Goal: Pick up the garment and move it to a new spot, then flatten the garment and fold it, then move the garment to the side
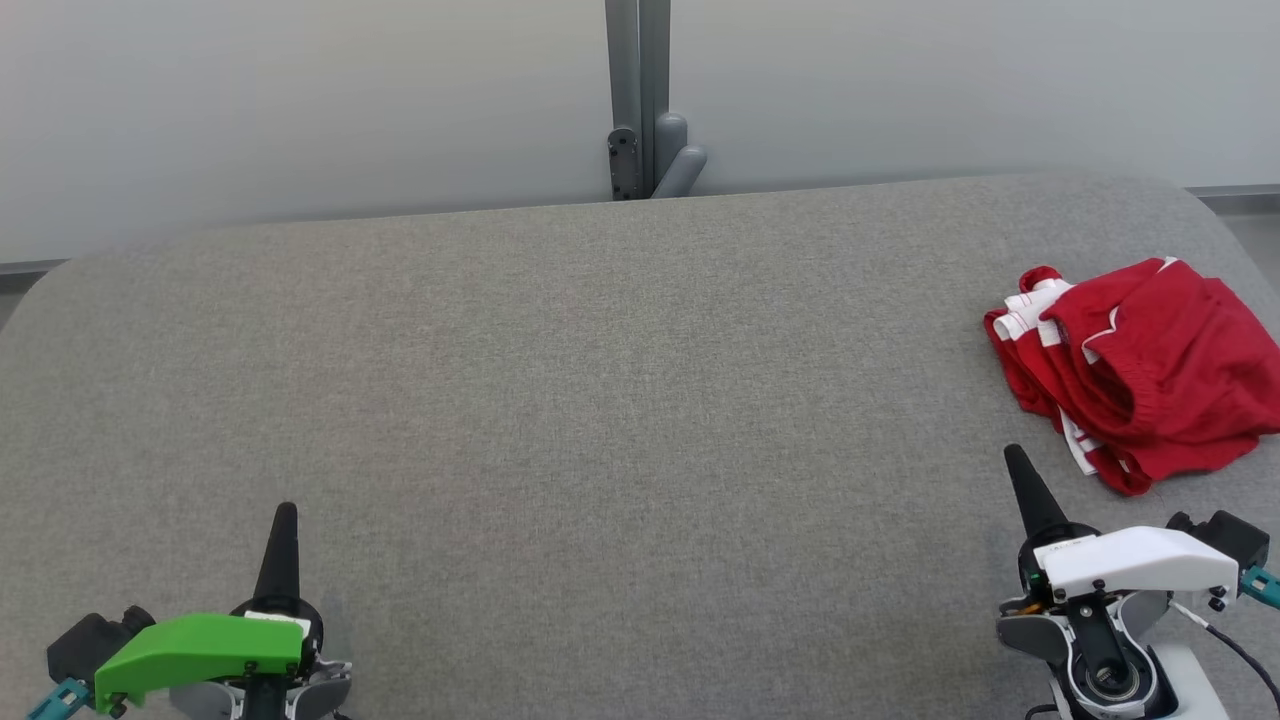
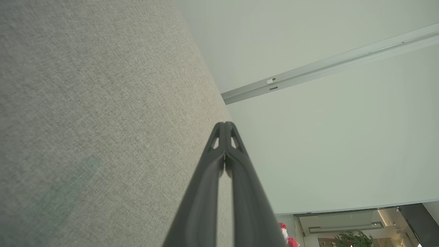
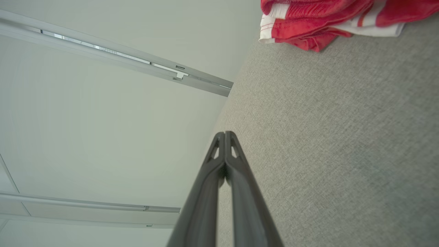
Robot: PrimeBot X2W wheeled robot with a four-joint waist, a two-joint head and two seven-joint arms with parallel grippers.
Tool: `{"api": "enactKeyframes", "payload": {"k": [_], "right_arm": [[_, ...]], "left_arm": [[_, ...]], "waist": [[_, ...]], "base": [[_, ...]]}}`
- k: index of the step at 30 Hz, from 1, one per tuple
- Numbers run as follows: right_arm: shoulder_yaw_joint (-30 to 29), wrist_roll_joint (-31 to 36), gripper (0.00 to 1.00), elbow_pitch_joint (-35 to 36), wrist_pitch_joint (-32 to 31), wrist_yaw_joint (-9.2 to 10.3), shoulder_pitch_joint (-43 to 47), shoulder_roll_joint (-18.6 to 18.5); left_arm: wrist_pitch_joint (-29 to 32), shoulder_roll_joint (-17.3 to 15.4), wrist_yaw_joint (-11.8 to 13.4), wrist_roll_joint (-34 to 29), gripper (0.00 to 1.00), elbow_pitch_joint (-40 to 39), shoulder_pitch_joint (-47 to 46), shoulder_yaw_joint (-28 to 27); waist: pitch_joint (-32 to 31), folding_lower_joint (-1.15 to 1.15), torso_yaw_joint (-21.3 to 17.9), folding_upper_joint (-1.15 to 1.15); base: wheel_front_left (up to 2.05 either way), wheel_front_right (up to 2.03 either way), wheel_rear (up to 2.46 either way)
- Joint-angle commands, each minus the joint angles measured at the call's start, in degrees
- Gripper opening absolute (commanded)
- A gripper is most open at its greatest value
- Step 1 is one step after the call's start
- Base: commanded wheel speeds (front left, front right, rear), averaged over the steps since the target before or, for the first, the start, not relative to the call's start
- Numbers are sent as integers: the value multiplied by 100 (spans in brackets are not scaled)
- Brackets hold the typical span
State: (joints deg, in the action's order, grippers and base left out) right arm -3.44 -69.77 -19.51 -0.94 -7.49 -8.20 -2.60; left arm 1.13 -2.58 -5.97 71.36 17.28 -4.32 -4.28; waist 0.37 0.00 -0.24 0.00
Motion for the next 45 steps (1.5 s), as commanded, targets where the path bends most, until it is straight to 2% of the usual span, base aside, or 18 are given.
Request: {"api": "enactKeyframes", "payload": {"k": [1, 45], "right_arm": [[-46, -205, 0, 102, -55, -2, 41, -32], [-288, -2191, 0, 490, -554, -1, 162, -41]], "left_arm": [[44, -36, -30, 192, 0, -62, -153, -54], [540, -46, -162, 2053, 0, -300, -257, -260]], "waist": [[-1, 0, 1, 0], [-15, 0, 23, 0]], "base": [[0, 0, 0], [0, 0, 0]]}}
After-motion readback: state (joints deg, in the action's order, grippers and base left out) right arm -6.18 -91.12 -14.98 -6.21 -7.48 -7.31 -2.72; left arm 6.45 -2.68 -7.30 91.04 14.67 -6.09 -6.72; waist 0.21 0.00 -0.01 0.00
